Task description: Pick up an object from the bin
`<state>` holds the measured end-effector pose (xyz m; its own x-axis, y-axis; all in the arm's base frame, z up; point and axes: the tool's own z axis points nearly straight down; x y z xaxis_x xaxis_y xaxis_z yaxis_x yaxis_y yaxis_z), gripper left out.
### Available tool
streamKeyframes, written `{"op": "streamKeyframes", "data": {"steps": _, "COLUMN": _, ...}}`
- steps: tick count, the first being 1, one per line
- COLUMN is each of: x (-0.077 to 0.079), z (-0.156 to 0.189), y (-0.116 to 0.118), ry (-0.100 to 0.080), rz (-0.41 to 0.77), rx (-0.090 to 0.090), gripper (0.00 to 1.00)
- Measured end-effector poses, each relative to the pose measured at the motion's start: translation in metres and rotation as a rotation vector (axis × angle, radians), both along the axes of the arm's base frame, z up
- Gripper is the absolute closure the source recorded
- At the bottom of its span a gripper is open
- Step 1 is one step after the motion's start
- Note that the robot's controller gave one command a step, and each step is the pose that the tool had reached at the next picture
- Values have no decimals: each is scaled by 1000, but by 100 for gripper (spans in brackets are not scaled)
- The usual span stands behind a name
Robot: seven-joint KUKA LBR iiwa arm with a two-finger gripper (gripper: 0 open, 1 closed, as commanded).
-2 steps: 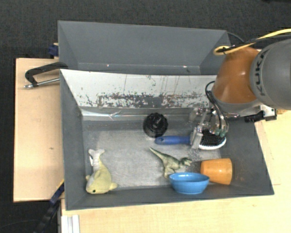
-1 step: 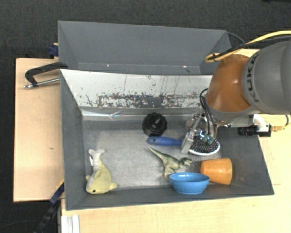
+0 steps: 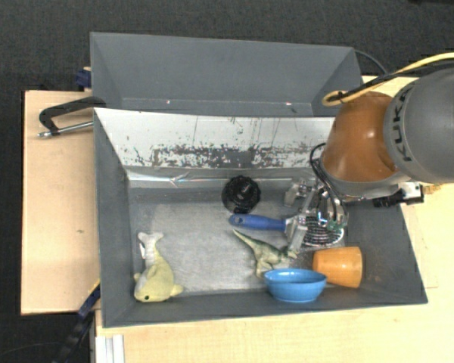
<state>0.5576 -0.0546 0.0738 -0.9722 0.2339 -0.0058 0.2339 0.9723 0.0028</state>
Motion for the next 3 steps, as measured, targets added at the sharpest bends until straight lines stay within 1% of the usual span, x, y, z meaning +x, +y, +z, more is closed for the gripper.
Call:
{"op": "streamKeyframes", "data": {"steps": 1, "x": 0, "z": -1, "y": 0, "ry": -3, "rz": 1, "rx": 0, "gripper": 100}}
{"op": "streamKeyframes", "data": {"steps": 2, "x": 0, "z": -1, "y": 0, "ry": -3, "rz": 1, "rx": -1, "gripper": 100}}
{"op": "streamKeyframes", "data": {"steps": 3, "x": -3, "z": 147, "y": -4, "ry": -7, "rz": 41, "rx": -2, "gripper": 100}}
